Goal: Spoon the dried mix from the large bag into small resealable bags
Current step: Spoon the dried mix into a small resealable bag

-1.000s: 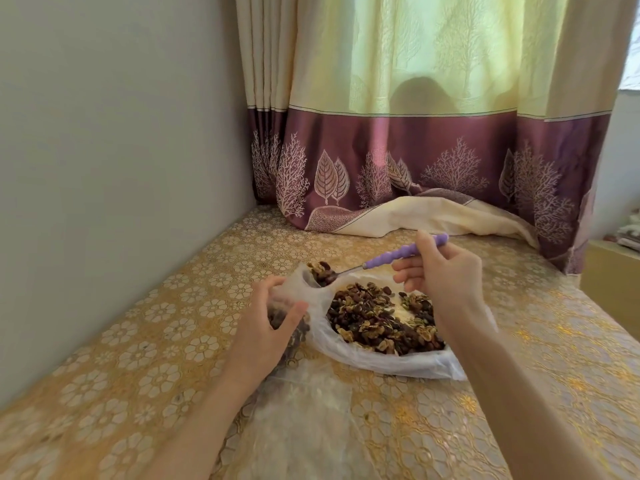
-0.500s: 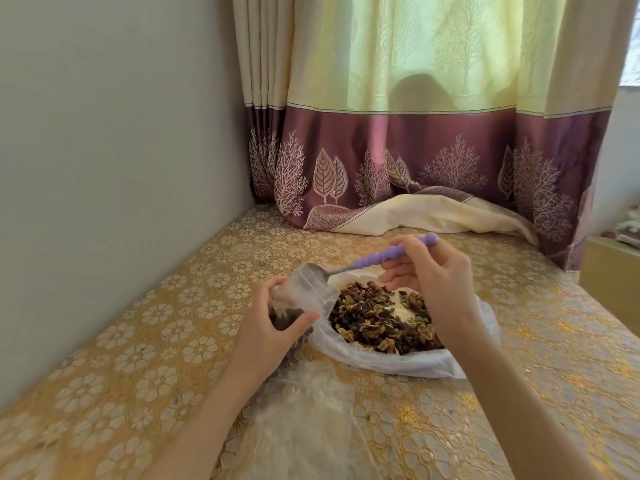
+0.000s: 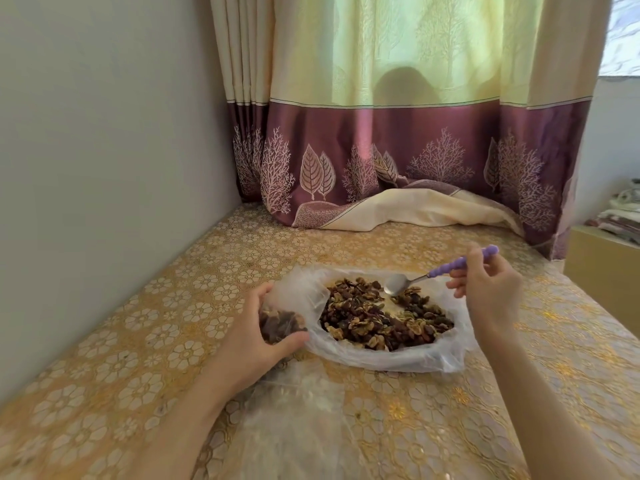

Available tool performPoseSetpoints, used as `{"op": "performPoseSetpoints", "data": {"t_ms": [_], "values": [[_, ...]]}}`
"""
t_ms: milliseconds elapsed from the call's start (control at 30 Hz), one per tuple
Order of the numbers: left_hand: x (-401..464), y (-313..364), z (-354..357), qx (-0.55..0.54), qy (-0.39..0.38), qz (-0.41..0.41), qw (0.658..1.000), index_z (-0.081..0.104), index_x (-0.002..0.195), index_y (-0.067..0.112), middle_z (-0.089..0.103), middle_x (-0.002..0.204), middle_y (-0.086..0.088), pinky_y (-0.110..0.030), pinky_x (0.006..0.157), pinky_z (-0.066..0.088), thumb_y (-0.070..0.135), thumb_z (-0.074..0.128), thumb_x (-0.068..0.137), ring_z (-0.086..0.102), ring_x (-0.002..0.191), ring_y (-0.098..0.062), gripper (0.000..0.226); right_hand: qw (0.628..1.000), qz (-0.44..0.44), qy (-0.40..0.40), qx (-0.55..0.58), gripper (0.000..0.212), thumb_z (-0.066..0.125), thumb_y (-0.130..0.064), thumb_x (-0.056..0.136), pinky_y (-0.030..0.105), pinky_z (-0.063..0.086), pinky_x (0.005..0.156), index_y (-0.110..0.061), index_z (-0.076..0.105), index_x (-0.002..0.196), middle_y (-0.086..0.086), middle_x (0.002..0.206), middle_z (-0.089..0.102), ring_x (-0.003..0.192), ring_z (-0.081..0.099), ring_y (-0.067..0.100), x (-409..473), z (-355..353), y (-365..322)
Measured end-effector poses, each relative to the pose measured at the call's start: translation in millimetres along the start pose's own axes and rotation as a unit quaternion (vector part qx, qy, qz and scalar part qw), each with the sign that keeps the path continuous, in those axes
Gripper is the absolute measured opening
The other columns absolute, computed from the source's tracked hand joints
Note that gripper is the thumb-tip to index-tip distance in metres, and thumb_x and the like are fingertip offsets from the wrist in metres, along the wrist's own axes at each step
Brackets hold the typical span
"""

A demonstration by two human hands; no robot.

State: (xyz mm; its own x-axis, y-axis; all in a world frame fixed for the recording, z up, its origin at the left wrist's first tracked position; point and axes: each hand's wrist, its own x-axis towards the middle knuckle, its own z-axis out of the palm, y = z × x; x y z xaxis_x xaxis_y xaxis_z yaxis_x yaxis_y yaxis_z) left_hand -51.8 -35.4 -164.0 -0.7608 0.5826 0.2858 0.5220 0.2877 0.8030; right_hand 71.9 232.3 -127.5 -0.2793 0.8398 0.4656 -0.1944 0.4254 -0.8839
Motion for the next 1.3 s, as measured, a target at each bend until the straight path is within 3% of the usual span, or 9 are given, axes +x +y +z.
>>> {"op": "performPoseSetpoints", "data": {"t_ms": [67,133,200,367,567,767,900,1133,1300], "values": [[0,-3,-5,0.023,-0.045,-0.006,0.999,0.016,0.115,0.060,0.037,0.113,0.024,-0.008,0.077,0.043,0.082,0.066,0.040,0.052,0.098,0.004,0.093,1.000,-0.010,-0.008,-0.012,0.036,0.047,-0.029,0.099,0.017,0.044,0.042,-0.013,0.059,0.068,-0.001,0.057,0.068,0.044,0.056,0.007,0,-3,3],[2,-7,-10,0.076,-0.067,-0.008,0.995,0.014,0.123,0.055,0.036,0.122,0.014,-0.028,0.096,0.042,0.082,0.068,0.037,0.046,0.111,-0.007,0.105,0.998,-0.031,-0.027,-0.038,0.038,0.046,-0.031,0.099,0.024,0.047,0.049,-0.011,0.059,0.069,0.000,0.059,0.068,0.044,0.056,0.007,1,-5,6],[3,-11,-12,0.104,-0.078,-0.015,0.991,0.015,0.129,0.048,0.035,0.127,0.011,-0.038,0.102,0.040,0.077,0.072,0.040,0.044,0.116,-0.011,0.109,0.995,-0.055,-0.048,-0.070,0.039,0.045,-0.031,0.100,0.027,0.048,0.055,-0.010,0.059,0.070,-0.001,0.059,0.068,0.045,0.056,0.005,2,-6,10],[7,-16,-13,0.078,-0.025,-0.012,0.997,0.026,0.121,0.043,0.045,0.104,0.019,-0.010,0.073,0.036,0.064,0.071,0.049,0.048,0.093,0.003,0.087,0.994,-0.022,-0.101,-0.037,0.040,0.045,-0.029,0.100,0.018,0.043,0.043,-0.010,0.059,0.068,-0.007,0.053,0.064,0.042,0.055,0.006,5,-3,15],[18,-21,-9,0.072,0.021,-0.017,0.997,0.035,0.115,0.038,0.047,0.097,0.024,-0.008,0.065,0.035,0.056,0.072,0.058,0.047,0.085,0.012,0.071,0.987,0.080,-0.141,0.002,0.043,0.044,-0.027,0.100,0.016,0.048,0.042,-0.005,0.060,0.067,-0.001,0.049,0.066,0.041,0.058,0.008,-1,3,14],[35,-26,-15,0.100,-0.002,-0.017,0.995,0.042,0.114,0.034,0.055,0.098,0.020,-0.014,0.068,0.041,0.043,0.073,0.071,0.056,0.089,-0.001,0.054,0.991,0.105,-0.086,0.005,0.044,0.044,-0.026,0.101,0.019,0.049,0.043,-0.001,0.061,0.069,0.000,0.045,0.063,0.039,0.058,0.011,-1,2,8],[33,-26,-19,0.085,-0.006,-0.006,0.996,0.040,0.113,0.040,0.050,0.100,0.028,-0.014,0.068,0.039,0.059,0.067,0.060,0.050,0.091,0.008,0.062,0.988,0.136,-0.052,0.042,0.045,0.042,-0.024,0.101,0.014,0.045,0.038,-0.003,0.059,0.066,-0.001,0.043,0.062,0.036,0.055,0.006,-1,2,6],[33,-29,-18,0.114,-0.021,-0.012,0.993,0.043,0.123,0.028,0.054,0.103,0.012,-0.014,0.066,0.037,0.061,0.064,0.064,0.054,0.090,-0.007,0.071,0.983,0.159,-0.040,0.080,0.042,0.044,-0.026,0.101,0.015,0.046,0.039,-0.004,0.061,0.069,0.000,0.046,0.063,0.040,0.057,0.007,-2,5,1],[31,-28,-18,0.119,-0.005,-0.017,0.993,0.043,0.115,0.033,0.050,0.093,0.025,-0.009,0.059,0.034,0.050,0.069,0.074,0.048,0.081,0.011,0.051,0.983,0.150,-0.056,0.093,0.043,0.045,-0.029,0.100,0.017,0.047,0.043,-0.001,0.063,0.072,0.008,0.055,0.066,0.045,0.058,0.010,0,23,-17]]}}
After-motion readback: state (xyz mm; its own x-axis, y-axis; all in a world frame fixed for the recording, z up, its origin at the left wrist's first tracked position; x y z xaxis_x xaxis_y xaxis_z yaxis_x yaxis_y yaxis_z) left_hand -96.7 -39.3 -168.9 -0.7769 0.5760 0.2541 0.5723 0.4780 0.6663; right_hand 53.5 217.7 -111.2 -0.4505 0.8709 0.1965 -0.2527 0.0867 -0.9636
